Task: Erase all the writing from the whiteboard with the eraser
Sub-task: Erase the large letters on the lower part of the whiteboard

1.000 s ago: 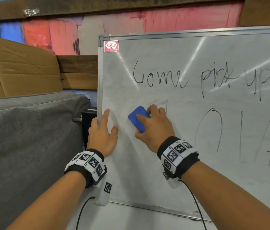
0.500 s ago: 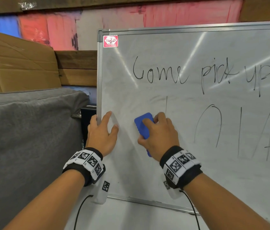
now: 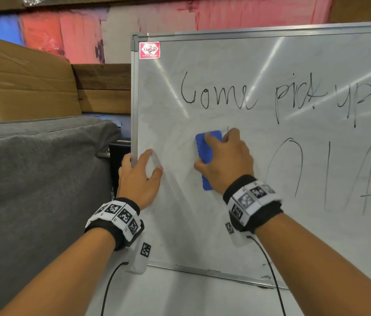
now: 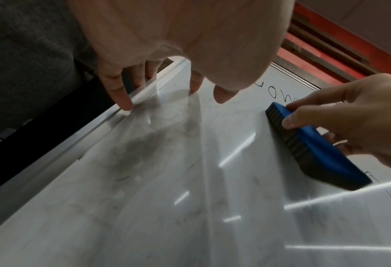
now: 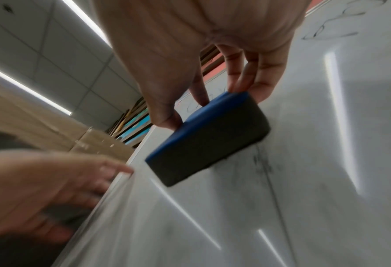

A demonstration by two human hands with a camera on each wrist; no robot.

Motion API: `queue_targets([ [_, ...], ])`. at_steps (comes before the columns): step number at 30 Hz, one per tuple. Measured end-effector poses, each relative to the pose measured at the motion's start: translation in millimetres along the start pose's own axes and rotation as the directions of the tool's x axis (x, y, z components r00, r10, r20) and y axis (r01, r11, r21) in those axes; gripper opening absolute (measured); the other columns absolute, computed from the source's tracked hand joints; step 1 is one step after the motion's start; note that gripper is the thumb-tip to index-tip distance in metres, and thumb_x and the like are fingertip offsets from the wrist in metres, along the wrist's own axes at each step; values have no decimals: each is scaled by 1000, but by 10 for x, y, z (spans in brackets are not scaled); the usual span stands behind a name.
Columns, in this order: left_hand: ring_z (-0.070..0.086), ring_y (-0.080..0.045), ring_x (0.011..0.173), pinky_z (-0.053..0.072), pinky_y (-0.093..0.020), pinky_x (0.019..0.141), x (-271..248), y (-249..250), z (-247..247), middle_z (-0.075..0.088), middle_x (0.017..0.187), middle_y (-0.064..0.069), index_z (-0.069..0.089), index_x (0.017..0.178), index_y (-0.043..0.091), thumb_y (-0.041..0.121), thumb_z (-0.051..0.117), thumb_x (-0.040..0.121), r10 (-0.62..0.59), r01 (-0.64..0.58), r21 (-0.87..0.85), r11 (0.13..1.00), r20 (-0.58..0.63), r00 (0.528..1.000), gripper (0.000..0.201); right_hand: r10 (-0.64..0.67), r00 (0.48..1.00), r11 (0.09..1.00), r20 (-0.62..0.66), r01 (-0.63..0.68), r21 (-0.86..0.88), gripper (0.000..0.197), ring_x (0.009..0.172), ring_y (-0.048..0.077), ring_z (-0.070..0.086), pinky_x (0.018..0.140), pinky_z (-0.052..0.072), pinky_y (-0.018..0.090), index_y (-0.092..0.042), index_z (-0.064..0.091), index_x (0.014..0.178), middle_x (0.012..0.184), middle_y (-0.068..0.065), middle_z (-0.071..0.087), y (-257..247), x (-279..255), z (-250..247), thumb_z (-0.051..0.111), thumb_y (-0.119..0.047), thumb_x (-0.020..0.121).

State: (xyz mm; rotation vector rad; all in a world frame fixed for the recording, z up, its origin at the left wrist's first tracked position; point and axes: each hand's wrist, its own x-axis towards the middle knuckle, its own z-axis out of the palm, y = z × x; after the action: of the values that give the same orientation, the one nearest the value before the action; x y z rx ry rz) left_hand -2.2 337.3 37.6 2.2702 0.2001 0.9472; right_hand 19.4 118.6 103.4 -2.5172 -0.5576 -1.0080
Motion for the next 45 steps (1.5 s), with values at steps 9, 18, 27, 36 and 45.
queue_targets([
  [9, 22, -33, 145, 30, -50, 116, -134, 23, -38, 13, 160, -8, 37, 147, 38, 43, 54, 96, -18, 18, 16, 1000, 44, 999, 54, -23, 983, 1000, 183, 24, -4, 48, 86, 20, 44, 64, 47, 29, -32, 48, 127, 106, -2, 32, 47, -594, 339, 57, -52, 84],
  [18, 49, -18, 94, 51, -35, 81, -670, -2, 267, 41, 108, 4, 50, 102, 29, 42, 62, 88, 159, -215, 223, 951, 247, 956, 23, -12, 997, 997, -80, 18, 80, 57, 90, 22, 50, 70, 52, 34, -30, 52, 128, 110, -1, 38, 256, -129, -214, 67, -52, 78],
  [27, 56, -19, 109, 48, -37, 96, -1394, -70, 610, 49, 122, 5, 58, 111, 37, 61, 70, 78, -163, -331, 326, 885, 885, 436, 43, -68, 996, 995, -62, 63, -80, 45, 102, 23, 45, 69, 41, 30, -24, 58, 123, 121, 5, 41, 504, 184, -414, 65, -44, 83],
  [36, 36, -27, 135, 35, -44, 112, -1542, -77, 735, 35, 142, -2, 49, 133, 36, 50, 83, 73, -271, -334, 387, 859, 899, 345, 71, -75, 994, 995, -76, 69, -72, 47, 98, 24, 48, 73, 50, 36, -24, 60, 122, 120, 5, 43, 607, 135, -407, 67, -45, 81],
  [45, 27, -25, 144, 30, -44, 117, -1520, -157, 818, 27, 154, 0, 41, 145, 41, 50, 87, 68, -295, -278, 399, 874, 889, 350, 91, -247, 964, 947, 99, 262, -187, 52, 101, 27, 49, 68, 44, 31, -27, 61, 126, 123, 4, 45, 677, -59, -269, 71, -44, 78],
])
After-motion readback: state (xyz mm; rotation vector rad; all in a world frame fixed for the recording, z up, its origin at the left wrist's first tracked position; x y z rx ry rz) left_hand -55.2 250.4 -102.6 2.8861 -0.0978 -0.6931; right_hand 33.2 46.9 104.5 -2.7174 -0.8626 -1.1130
